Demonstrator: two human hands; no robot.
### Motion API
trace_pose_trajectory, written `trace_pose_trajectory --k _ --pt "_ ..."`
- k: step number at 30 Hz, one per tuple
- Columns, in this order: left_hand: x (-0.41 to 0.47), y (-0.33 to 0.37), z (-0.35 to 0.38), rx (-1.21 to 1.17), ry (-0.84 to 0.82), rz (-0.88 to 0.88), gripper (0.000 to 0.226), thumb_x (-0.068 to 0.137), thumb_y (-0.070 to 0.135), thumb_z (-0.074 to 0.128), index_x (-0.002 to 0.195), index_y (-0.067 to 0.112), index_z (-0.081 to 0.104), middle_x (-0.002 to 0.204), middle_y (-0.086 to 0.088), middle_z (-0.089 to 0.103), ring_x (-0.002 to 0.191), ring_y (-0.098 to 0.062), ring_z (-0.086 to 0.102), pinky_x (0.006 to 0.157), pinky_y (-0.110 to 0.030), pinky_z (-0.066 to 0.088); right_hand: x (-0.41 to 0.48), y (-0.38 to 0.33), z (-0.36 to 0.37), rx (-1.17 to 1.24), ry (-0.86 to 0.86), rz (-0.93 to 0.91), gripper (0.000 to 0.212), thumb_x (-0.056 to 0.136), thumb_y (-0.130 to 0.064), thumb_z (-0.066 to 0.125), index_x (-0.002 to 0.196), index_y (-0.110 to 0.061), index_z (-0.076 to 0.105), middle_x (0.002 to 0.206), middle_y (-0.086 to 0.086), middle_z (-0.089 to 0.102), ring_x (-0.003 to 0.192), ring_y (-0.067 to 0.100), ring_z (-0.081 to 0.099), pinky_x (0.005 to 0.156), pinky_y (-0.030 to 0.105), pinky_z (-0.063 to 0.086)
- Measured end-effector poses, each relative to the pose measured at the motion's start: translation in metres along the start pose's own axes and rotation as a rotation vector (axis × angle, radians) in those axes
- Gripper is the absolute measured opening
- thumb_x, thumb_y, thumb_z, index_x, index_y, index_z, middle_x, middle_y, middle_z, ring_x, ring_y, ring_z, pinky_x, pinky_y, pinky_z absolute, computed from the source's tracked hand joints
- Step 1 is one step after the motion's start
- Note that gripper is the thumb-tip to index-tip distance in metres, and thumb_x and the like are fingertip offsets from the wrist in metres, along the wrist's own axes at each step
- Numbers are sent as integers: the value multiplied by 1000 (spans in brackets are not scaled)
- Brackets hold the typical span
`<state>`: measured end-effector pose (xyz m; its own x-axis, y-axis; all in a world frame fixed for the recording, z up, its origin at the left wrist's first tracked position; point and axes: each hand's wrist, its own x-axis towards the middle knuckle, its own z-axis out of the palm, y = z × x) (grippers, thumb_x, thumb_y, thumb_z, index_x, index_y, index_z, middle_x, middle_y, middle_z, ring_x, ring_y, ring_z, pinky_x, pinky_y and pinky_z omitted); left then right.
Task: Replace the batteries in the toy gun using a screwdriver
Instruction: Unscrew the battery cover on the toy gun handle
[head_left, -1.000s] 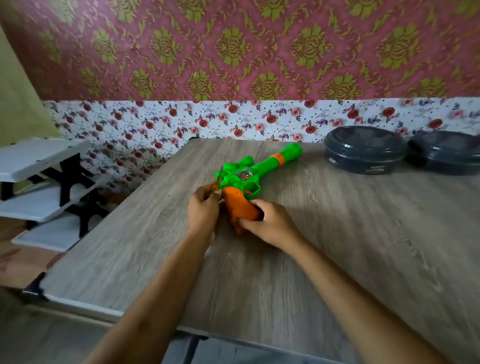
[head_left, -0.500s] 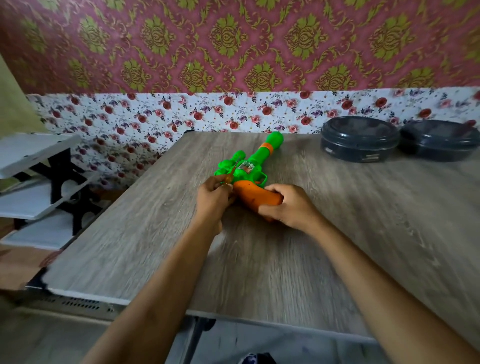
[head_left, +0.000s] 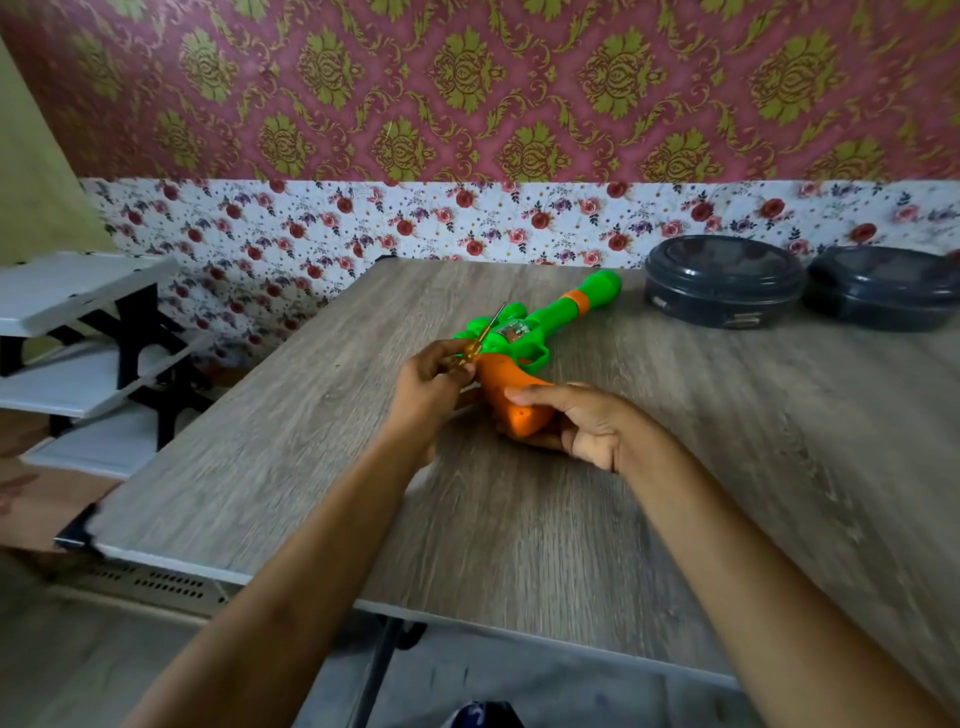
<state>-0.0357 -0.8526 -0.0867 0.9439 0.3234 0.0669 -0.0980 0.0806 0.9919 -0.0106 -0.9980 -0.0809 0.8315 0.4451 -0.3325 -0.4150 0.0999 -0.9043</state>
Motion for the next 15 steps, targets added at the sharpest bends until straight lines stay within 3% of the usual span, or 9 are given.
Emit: trace_pose_trajectory --k 3,7,11,15 --pt "2 2 -2 3 19 20 30 92 -6 48 119 1 56 84 -4 57 75 -12 60 62 -17 55 3 -1 -2 67 5 24 18 85 1 56 102 -5 58 89 10 61 77 18 57 52 23 55" --pt "3 6 -10 87 155 183 31 89 -5 53 116 9 59 80 -3 55 61 -11 59 62 -20 56 7 -2 -8 105 -18 -8 9 85 0 56 89 -7 58 89 9 61 80 18 58 56 25 56" --pt "0 11 -15 267 339 475 31 77 3 69 86 29 55 82 0 64 72 -22 67 65 -35 57 8 -1 -12 -27 -75 -98 17 85 2 54 90 -14 59 86 7 62 72 14 61 60 27 56" --pt "-5 16 -17 209 350 622 21 76 9 71 86 24 61 92 -10 69 79 -16 67 70 -24 54 5 -1 -16 -99 -102 -214 26 85 6 51 98 -15 56 81 10 61 73 19 60 64 30 53"
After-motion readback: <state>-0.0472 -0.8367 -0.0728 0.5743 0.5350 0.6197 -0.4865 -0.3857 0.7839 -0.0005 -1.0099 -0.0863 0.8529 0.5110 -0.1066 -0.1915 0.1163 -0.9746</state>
